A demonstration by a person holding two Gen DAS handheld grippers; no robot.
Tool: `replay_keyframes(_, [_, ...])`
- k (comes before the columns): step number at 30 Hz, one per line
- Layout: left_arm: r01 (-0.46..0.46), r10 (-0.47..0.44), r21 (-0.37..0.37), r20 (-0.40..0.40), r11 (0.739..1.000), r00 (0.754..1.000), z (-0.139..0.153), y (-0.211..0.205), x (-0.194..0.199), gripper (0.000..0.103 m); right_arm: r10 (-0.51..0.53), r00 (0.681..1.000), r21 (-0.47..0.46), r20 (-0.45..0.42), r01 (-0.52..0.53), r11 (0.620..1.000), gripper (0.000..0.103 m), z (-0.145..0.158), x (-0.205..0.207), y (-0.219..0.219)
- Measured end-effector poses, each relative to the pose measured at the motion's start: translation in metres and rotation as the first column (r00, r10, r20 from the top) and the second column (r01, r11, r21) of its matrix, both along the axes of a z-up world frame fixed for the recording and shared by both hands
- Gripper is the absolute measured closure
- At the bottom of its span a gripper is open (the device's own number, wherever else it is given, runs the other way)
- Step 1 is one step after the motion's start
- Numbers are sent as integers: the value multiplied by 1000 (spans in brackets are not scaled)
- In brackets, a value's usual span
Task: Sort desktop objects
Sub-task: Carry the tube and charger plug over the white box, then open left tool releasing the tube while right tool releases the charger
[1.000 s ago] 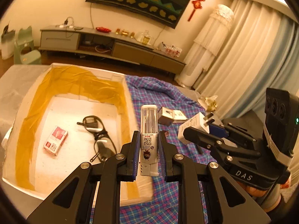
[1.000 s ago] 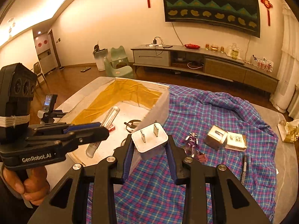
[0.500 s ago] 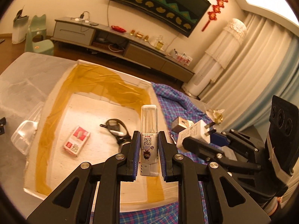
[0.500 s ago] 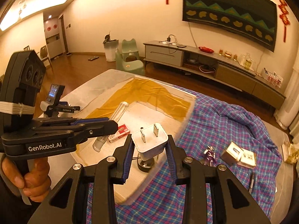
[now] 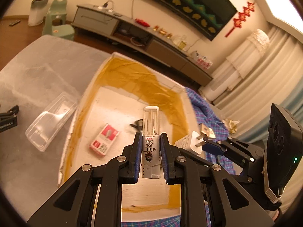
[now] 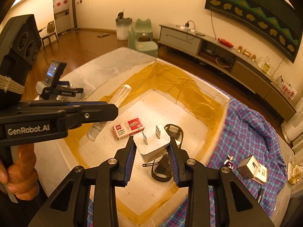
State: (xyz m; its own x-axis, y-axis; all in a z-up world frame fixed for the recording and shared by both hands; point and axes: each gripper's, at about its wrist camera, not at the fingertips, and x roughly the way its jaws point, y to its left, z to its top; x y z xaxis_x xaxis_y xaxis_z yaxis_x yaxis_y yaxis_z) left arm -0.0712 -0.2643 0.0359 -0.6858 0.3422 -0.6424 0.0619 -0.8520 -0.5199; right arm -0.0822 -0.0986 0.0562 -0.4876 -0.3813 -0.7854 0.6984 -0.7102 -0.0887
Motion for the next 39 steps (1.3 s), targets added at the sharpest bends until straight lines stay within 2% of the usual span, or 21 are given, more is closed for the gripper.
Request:
replay_keyframes(10, [-65,69,-63,48,996,997,-9,-17,-18,83,-28,990,80,139,17,997,68,-31,-50,-33])
replay_keyframes(17, [-32,39,-61,119,998,992,-23,-12,-32,83,-85,973,132,215,57,990,68,-47,-98,-52])
replay_keyframes(23, [37,-28,-50,170,998,985,-32,-3,-37,83,-136,965,169,222,100,980,68,-57,-135,-62])
replay_keyframes(24, [47,-37,-50,178,998,983,-33,0,-38,81,-146,964,172,224,109,979,68,-59,-140,-63])
replay_keyframes(25, [58,-47,-51,186,997,981,-34,1,-38,72,-155,961,169,230,118,978,67,-60,-145,-63])
replay_keyframes(26, [61,-51,-51,188,997,981,-33,3,-38,67,-166,958,161,234,130,978,66,-60,-149,-63])
replay_keyframes(27, [65,-54,-52,186,997,981,-33,4,-38,65,-179,954,154,239,145,977,64,-59,-153,-62])
replay_keyframes(29, [70,-59,-55,182,996,981,-31,6,-37,65,-186,955,142,232,156,978,59,-55,-158,-60])
replay_keyframes(39, [28,-15,-72,170,997,985,-26,-4,-31,65,-171,957,119,233,147,982,58,-45,-145,-47])
